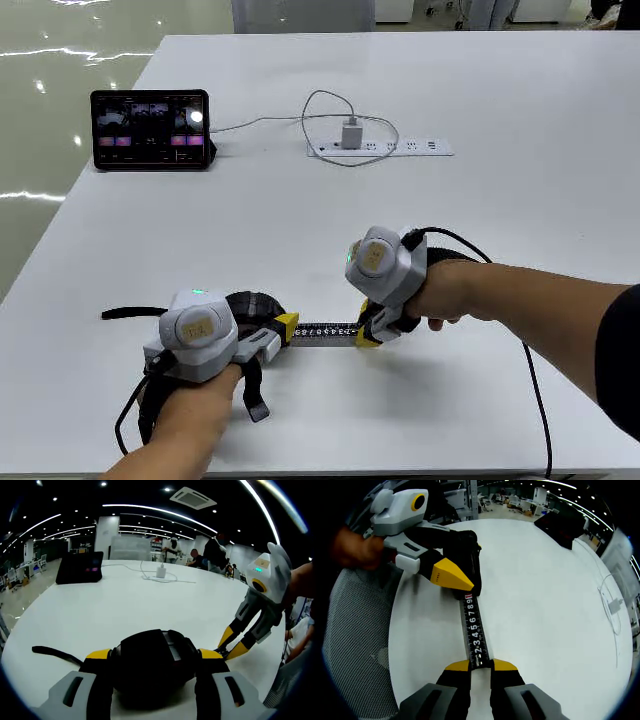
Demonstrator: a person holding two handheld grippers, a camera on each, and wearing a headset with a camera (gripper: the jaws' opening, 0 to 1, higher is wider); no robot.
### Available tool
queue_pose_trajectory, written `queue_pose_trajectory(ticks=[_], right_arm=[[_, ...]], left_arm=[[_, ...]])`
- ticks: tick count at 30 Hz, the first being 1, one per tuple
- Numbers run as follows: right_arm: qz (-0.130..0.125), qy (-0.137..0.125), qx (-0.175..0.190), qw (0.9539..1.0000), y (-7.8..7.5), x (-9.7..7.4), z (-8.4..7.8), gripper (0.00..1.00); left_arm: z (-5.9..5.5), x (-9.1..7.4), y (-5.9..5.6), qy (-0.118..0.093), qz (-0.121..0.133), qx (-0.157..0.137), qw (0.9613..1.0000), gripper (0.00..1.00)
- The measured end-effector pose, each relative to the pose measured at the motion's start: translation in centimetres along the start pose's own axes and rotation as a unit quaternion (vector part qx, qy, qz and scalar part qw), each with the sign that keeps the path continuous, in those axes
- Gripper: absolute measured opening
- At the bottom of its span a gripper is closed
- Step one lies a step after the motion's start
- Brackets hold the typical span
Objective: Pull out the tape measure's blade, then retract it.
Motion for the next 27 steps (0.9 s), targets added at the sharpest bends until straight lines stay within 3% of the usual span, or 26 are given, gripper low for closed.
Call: queue_pose_trajectory(ticks=[27], right_arm=[[0.002, -0.006, 0.005, 1.0, 0.2, 0.7, 1.5, 0.11]], left_arm=[[0.1, 0.0, 0.0, 0.0, -0.002, -0.005, 1.0, 0.62]])
Point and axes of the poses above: the centre of the closed fingertips' face, and the gripper's own axes: x roughly forward along the fingers, y roughly to its left, z roughly out of its top, the point moved 7 cm from there along -x, roughly backward along the fingers, and after that the axes turned 1 degree about y, right-handed, at the moved point
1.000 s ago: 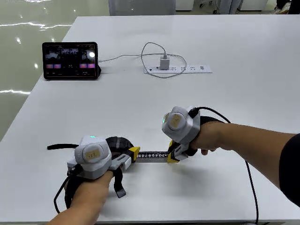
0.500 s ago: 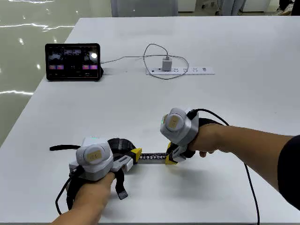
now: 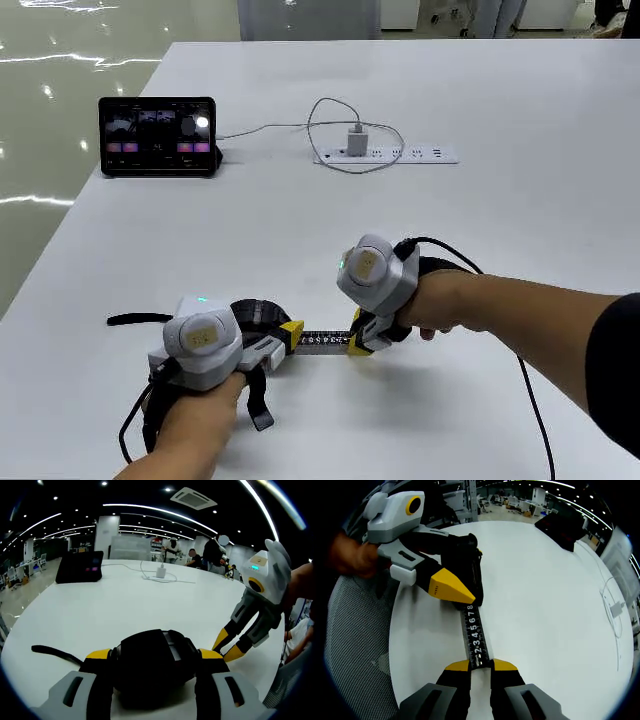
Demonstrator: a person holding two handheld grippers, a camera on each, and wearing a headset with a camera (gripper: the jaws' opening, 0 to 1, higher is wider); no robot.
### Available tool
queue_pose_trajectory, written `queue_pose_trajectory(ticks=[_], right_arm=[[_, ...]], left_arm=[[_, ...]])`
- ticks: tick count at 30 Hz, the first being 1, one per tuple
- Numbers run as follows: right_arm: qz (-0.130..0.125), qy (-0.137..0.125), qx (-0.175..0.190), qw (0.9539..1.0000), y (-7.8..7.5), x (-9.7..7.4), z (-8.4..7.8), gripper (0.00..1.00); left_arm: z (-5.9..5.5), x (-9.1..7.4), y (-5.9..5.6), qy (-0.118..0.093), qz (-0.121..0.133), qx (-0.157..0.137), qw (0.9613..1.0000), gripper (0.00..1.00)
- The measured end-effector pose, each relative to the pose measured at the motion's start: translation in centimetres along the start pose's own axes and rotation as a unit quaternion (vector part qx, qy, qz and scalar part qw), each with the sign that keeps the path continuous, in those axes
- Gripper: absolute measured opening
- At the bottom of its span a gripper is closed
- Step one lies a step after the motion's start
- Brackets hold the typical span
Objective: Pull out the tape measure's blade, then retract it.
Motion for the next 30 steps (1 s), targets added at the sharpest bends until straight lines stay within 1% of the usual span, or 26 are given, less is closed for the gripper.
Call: queue_pose_trajectory(ticks=[16, 30], right_arm=[[0.004, -0.004, -0.001, 1.0, 0.0, 0.3, 0.8, 0.11], [0.002, -0.008, -0.004, 1.0, 0.2, 0.6, 1.3, 0.11]], left_arm=[[0.0, 0.0, 0.1, 0.0, -0.001, 0.0, 1.0, 0.62], [0.0, 0.0, 0.1, 0.0, -0.001, -0.001, 1.0, 0.62]])
Point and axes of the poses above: the centre of the closed fingertips' face, and the gripper's own axes: x roughly forward along the fingers, y roughly to its left, z roughly out of its top, the point moved 7 cm from there along -x, roughly backward along the fingers, and after that the axes turned 1 degree about y, right-handed, at the moved point
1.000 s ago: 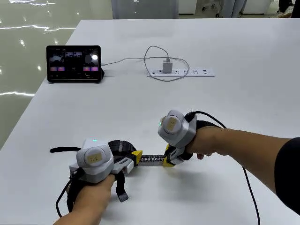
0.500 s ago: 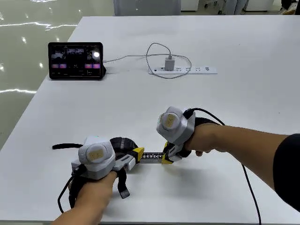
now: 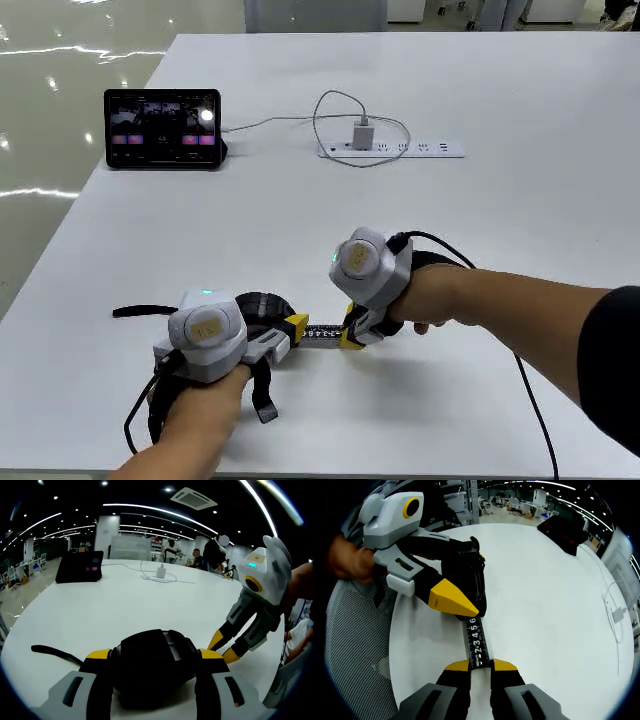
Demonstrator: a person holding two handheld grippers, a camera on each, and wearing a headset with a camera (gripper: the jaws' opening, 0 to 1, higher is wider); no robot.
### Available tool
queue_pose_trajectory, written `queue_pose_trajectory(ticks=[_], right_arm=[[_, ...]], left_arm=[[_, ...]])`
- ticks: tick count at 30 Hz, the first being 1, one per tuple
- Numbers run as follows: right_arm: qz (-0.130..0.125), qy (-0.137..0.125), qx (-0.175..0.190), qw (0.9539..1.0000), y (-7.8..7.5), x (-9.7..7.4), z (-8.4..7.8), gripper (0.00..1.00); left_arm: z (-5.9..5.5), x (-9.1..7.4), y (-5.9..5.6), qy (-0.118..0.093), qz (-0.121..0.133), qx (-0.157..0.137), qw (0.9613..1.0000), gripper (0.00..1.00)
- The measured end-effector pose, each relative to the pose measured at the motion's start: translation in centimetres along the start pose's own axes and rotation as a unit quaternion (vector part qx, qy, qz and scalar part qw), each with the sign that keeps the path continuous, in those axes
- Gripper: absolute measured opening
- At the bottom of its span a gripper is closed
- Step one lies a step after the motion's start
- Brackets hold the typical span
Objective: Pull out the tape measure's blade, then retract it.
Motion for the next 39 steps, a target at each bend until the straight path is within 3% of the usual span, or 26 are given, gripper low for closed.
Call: queue_pose_trajectory(ticks=[39], right_arm=[[0.002, -0.012, -0.008, 0.9999, 0.0, 1.1, 1.8, 0.1]], left_arm=[[0.0, 0.0, 0.1, 0.001, -0.001, -0.002, 1.0, 0.62]])
Point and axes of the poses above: the centre of the closed fingertips' face, and the gripper's own axes: x roughly forward along the fingers, y roughly to its left, z roughly out of its top, the point moved 7 cm from there along -x, roughly backward along the fingers, and after that the axes turned 1 degree about y, right-handed, at the moved point
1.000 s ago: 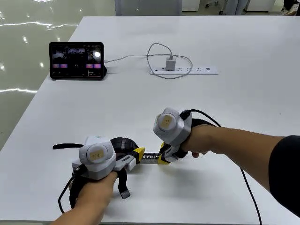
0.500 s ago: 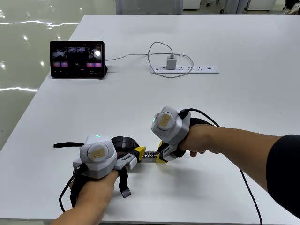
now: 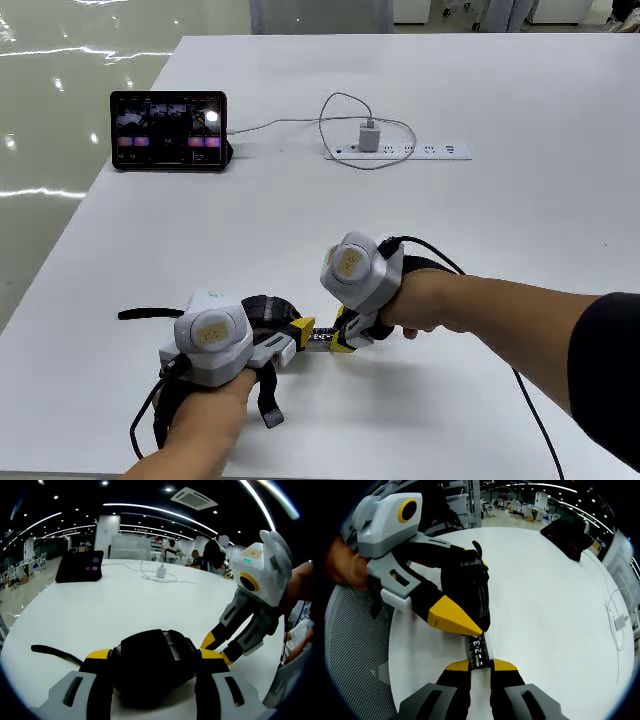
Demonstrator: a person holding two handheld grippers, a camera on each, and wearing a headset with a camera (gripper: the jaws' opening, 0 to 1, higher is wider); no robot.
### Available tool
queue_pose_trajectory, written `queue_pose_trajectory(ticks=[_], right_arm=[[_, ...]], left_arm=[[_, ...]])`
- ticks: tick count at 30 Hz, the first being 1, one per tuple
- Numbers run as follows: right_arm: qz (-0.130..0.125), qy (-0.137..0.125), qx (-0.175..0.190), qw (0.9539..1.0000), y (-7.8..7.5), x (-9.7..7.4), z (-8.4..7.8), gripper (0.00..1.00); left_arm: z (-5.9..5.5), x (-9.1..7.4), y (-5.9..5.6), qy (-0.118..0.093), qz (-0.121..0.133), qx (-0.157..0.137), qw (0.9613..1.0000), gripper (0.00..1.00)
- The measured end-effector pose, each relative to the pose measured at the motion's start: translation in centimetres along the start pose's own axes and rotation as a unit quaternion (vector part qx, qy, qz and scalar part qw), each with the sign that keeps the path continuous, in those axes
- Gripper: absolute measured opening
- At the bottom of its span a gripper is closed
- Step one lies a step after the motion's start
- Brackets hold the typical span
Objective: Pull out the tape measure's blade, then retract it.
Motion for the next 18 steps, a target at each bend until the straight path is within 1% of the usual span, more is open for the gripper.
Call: queue_pose_trajectory(ticks=[8, 18], right_arm=[[-0.002, -0.002, -0.006, 1.0, 0.16, 0.21, 0.47, 0.1], [0.0, -0.007, 0.0, 1.0, 0.22, 0.42, 0.9, 0.11]], left_arm=[[0.01, -0.03, -0.01, 0.0, -0.001, 0.0, 1.0, 0.62], [0.0, -0.03, 0.04, 0.0, -0.001, -0.001, 1.0, 0.62]])
Point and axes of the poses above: the centre of the closed fingertips' face, and the gripper's own axes: x roughly forward along the fingers, y roughly to its left, z roughly out of its top, the point moved 7 cm from there along -x, roughly backward along the fingers, and after that the axes turned 1 degree about y, right-handed, at the moved point
